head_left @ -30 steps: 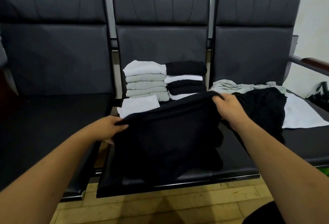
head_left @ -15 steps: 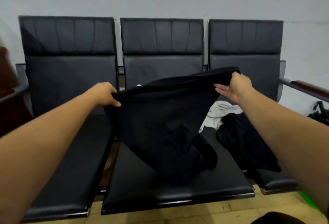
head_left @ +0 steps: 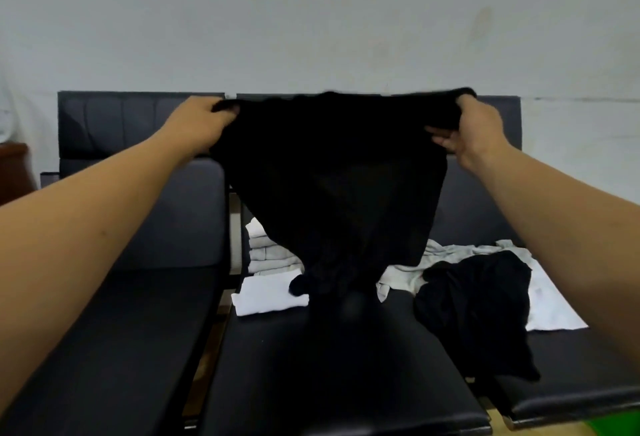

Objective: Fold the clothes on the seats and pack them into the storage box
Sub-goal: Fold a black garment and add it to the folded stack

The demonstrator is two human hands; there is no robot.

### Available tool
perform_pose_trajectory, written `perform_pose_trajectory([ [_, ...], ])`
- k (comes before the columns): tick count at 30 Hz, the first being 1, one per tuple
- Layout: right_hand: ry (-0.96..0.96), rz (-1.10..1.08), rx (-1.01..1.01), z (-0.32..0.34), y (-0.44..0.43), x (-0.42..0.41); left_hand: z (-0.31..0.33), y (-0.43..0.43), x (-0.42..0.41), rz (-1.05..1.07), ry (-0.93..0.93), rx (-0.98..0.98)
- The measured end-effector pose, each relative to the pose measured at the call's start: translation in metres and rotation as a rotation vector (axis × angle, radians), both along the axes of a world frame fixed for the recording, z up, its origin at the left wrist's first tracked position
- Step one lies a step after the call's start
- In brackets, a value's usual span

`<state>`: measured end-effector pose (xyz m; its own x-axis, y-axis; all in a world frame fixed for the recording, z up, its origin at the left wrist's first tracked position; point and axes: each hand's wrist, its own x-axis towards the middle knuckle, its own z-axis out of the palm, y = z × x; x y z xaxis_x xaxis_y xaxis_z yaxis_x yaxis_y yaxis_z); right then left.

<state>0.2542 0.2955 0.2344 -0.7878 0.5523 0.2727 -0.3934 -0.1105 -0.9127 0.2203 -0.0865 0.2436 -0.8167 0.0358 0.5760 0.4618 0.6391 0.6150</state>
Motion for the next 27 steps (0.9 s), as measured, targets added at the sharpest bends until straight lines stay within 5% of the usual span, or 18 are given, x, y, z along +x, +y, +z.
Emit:
perform_pose_trajectory([
  [4, -0.408, -0.039, 0.245, -0.049, -0.004, 0.012, -0.038, -0.007, 0.027, -0.336, -0.389, -0.116],
  [8, -0.907, 0.189, 0.610, -0.114, -0.006, 0.032, -0.101, -0.007, 0.035, -0.506, -0.853, -0.313],
  [13, -1.281, 0.572, 0.876, -0.179, 0.003, 0.038, -0.181, 0.005, 0.041, -0.635, -1.335, -0.718],
  [16, -1.351, 0.528, 0.888, -0.216, 0.002, 0.034, -0.224, 0.015, 0.032, -0.504, -1.200, -0.724],
  [21, -1.062, 0.096, 0.789, -0.284, -0.005, 0.014, -0.279, 0.039, -0.007, -0.114, -0.692, -0.410],
  [27, -0.997, -0.048, 0.658, -0.330, -0.002, -0.025, -0.318, 0.059, -0.058, 0.194, -0.671, -0.213],
])
